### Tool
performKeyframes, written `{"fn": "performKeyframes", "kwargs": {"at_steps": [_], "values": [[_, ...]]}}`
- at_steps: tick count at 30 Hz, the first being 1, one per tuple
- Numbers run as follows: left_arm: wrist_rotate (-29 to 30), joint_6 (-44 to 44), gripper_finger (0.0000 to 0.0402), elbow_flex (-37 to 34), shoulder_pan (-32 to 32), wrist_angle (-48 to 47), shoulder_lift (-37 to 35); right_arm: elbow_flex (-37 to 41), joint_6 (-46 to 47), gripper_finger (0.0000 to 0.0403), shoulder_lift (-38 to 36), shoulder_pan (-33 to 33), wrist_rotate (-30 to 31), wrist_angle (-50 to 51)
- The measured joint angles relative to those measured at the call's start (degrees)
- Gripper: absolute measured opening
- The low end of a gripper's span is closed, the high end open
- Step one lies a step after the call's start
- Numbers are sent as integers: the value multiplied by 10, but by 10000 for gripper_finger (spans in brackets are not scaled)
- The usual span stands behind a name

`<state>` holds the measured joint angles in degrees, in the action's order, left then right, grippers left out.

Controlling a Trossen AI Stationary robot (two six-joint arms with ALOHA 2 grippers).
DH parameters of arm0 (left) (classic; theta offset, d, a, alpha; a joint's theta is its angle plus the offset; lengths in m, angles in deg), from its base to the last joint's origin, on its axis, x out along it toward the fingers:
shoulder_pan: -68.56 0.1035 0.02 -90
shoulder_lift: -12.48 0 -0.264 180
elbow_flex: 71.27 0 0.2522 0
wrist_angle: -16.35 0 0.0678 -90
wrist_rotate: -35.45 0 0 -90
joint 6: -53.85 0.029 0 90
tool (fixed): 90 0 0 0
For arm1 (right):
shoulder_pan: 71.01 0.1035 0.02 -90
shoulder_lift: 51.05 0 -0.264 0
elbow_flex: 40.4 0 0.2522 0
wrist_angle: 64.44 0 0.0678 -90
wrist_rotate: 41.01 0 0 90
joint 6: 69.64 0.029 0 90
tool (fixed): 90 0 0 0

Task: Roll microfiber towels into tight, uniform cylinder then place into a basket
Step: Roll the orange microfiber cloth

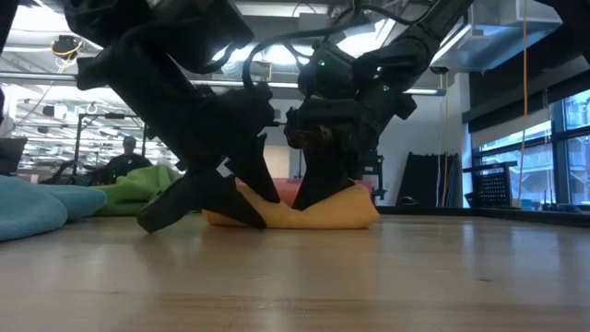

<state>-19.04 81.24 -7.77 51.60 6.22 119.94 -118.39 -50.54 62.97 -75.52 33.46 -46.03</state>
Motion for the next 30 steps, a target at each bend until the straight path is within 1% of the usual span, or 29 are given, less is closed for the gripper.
{"fn": "performKeyframes", "kwargs": {"at_steps": [9, 14, 15, 18, 23, 26, 28, 30], "values": [[-32, -18, 74, -1, 35, -2, 0, 0, -4, 3, 0, 0, -10, 0], [-37, -31, 15, -2, 37, -2, 1, 0, -57, 9, -4, 0, -7, 2], [-42, -31, 9, -2, 37, -2, 1, 1, -59, 11, -8, 0, -3, 4], [-52, -33, 7, -2, 37, -3, 1, 1, -69, 16, -28, 0, 8, 18], [-55, -50, 3, -2, 39, -5, 1, 1, -93, 18, -72, 2, 53, 56], [-57, -53, 2, -2, 39, -5, 2, 1, -103, 23, -97, 3, 88, 85], [-58, -63, 2, -2, 38, -5, 1, 1, -105, 27, -113, 8, 121, 104], [-79, -78, 1, -3, 39, -6, -6, 1, -109, 29, -130, 16, 161, 125]]}}
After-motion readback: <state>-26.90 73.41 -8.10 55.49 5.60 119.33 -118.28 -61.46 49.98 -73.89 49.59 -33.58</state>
